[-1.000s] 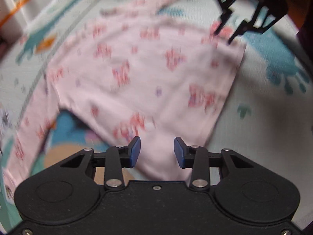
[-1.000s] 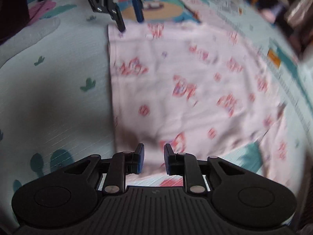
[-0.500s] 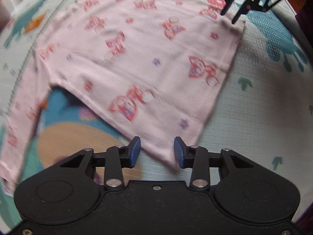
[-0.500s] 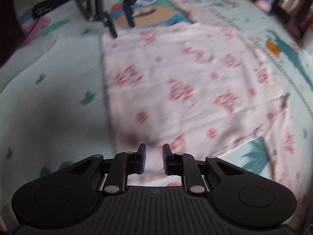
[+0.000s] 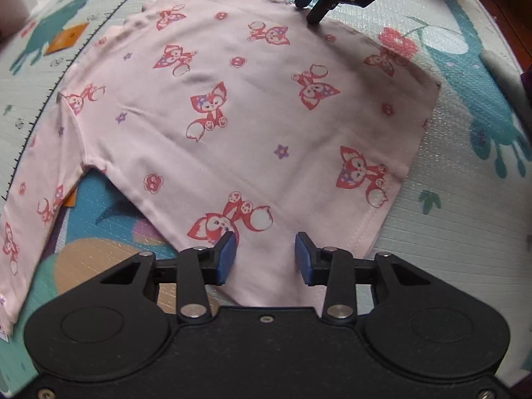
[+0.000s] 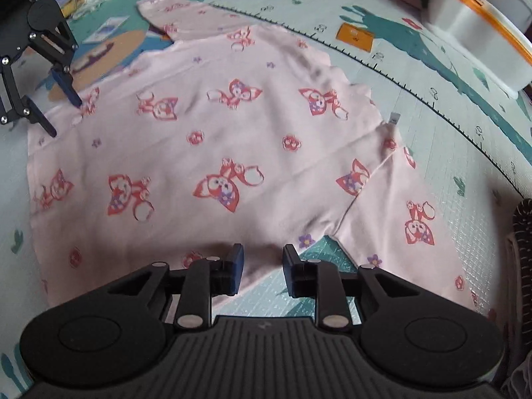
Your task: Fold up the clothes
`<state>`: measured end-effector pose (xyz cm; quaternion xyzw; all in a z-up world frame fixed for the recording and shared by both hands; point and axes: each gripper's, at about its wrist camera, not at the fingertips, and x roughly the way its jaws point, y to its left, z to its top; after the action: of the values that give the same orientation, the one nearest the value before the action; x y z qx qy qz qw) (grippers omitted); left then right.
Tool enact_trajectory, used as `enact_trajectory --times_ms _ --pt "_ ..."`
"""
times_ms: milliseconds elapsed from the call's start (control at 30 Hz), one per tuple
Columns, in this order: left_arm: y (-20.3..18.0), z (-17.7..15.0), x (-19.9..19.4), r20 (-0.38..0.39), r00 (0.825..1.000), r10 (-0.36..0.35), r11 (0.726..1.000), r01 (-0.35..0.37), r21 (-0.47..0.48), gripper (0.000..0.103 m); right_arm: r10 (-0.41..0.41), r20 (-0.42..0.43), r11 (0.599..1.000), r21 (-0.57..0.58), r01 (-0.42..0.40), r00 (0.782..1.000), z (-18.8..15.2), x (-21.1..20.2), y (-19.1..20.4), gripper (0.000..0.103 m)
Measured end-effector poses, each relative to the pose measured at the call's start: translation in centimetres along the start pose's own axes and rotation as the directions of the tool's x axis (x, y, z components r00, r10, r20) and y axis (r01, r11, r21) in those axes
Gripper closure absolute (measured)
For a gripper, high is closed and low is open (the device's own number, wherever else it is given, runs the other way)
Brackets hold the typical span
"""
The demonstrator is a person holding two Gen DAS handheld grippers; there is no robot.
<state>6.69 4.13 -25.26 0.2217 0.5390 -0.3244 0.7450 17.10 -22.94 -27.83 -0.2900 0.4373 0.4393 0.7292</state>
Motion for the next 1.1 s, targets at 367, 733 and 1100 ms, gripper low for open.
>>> enact_trajectory --times_ms 367,733,1100 --pt "6.2 2.9 0.7 0.101 0.979 0.177 0.973 -0.159 -0.164 0.067 -0.024 -0.001 0.997 -0.076 0.024 1.000 1.4 -0.5 1.5 0.065" --pt "8.2 5.8 0.2 0.156 0.950 0.269 0.955 -0.241 -0.175 0.066 -0.023 0.024 0.995 -0.094 0.025 0.999 2.5 -0.3 1.3 0.065" --pt "16.2 12.1 2.5 0.204 0.942 0.268 0.891 -0.162 -0.424 0.066 -0.186 0.074 0.982 -0.006 0.187 0.980 9.9 3.3 -6.4 0.064"
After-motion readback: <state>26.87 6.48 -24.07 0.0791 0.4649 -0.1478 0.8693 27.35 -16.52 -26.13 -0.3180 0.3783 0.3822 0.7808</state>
